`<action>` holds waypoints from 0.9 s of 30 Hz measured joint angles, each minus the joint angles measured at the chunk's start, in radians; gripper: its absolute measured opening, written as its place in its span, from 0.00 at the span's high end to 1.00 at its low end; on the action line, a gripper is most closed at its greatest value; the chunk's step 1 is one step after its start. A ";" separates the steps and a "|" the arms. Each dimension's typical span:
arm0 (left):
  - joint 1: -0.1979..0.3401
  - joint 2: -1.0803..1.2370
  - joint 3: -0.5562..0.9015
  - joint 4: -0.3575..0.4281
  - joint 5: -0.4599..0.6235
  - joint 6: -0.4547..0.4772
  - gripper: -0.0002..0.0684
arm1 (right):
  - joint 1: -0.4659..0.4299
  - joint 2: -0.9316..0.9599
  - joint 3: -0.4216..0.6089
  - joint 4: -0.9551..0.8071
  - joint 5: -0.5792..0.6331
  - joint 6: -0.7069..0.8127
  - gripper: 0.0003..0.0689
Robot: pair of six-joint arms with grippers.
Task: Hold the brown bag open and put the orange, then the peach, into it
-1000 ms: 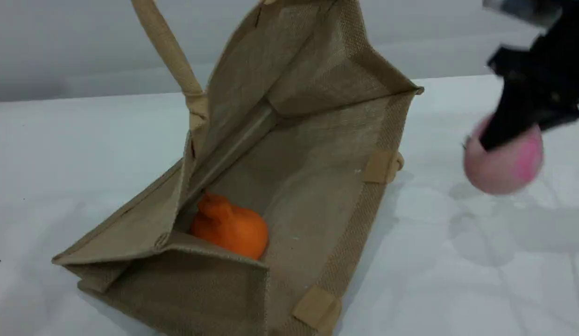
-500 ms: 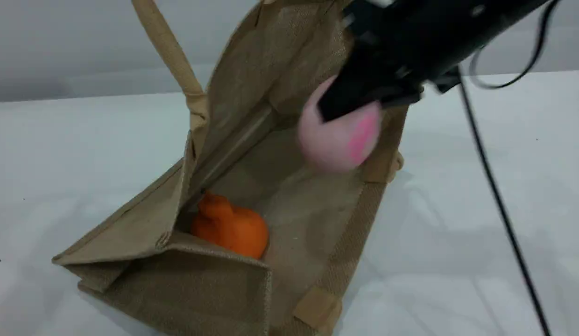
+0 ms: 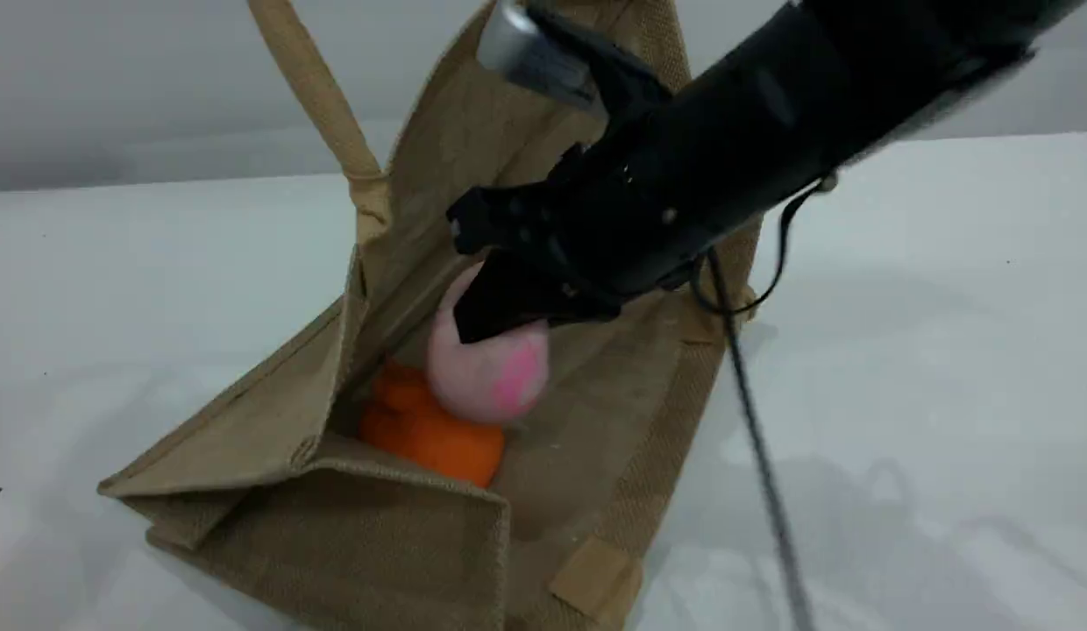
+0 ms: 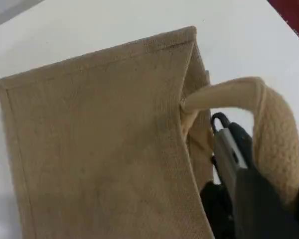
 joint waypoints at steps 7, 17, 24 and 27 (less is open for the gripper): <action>0.000 0.000 0.000 0.000 0.000 -0.001 0.87 | 0.009 0.116 -0.102 0.115 0.060 -0.210 0.97; 0.000 0.000 0.000 0.000 0.000 0.000 0.87 | 0.009 0.237 -0.249 0.114 0.111 -0.209 0.89; 0.000 0.000 0.000 -0.002 0.000 0.000 0.87 | 0.009 0.237 -0.250 0.114 0.104 -0.249 0.56; 0.000 0.000 0.000 -0.002 0.000 -0.001 0.87 | 0.009 0.237 -0.250 0.114 0.103 -0.270 0.41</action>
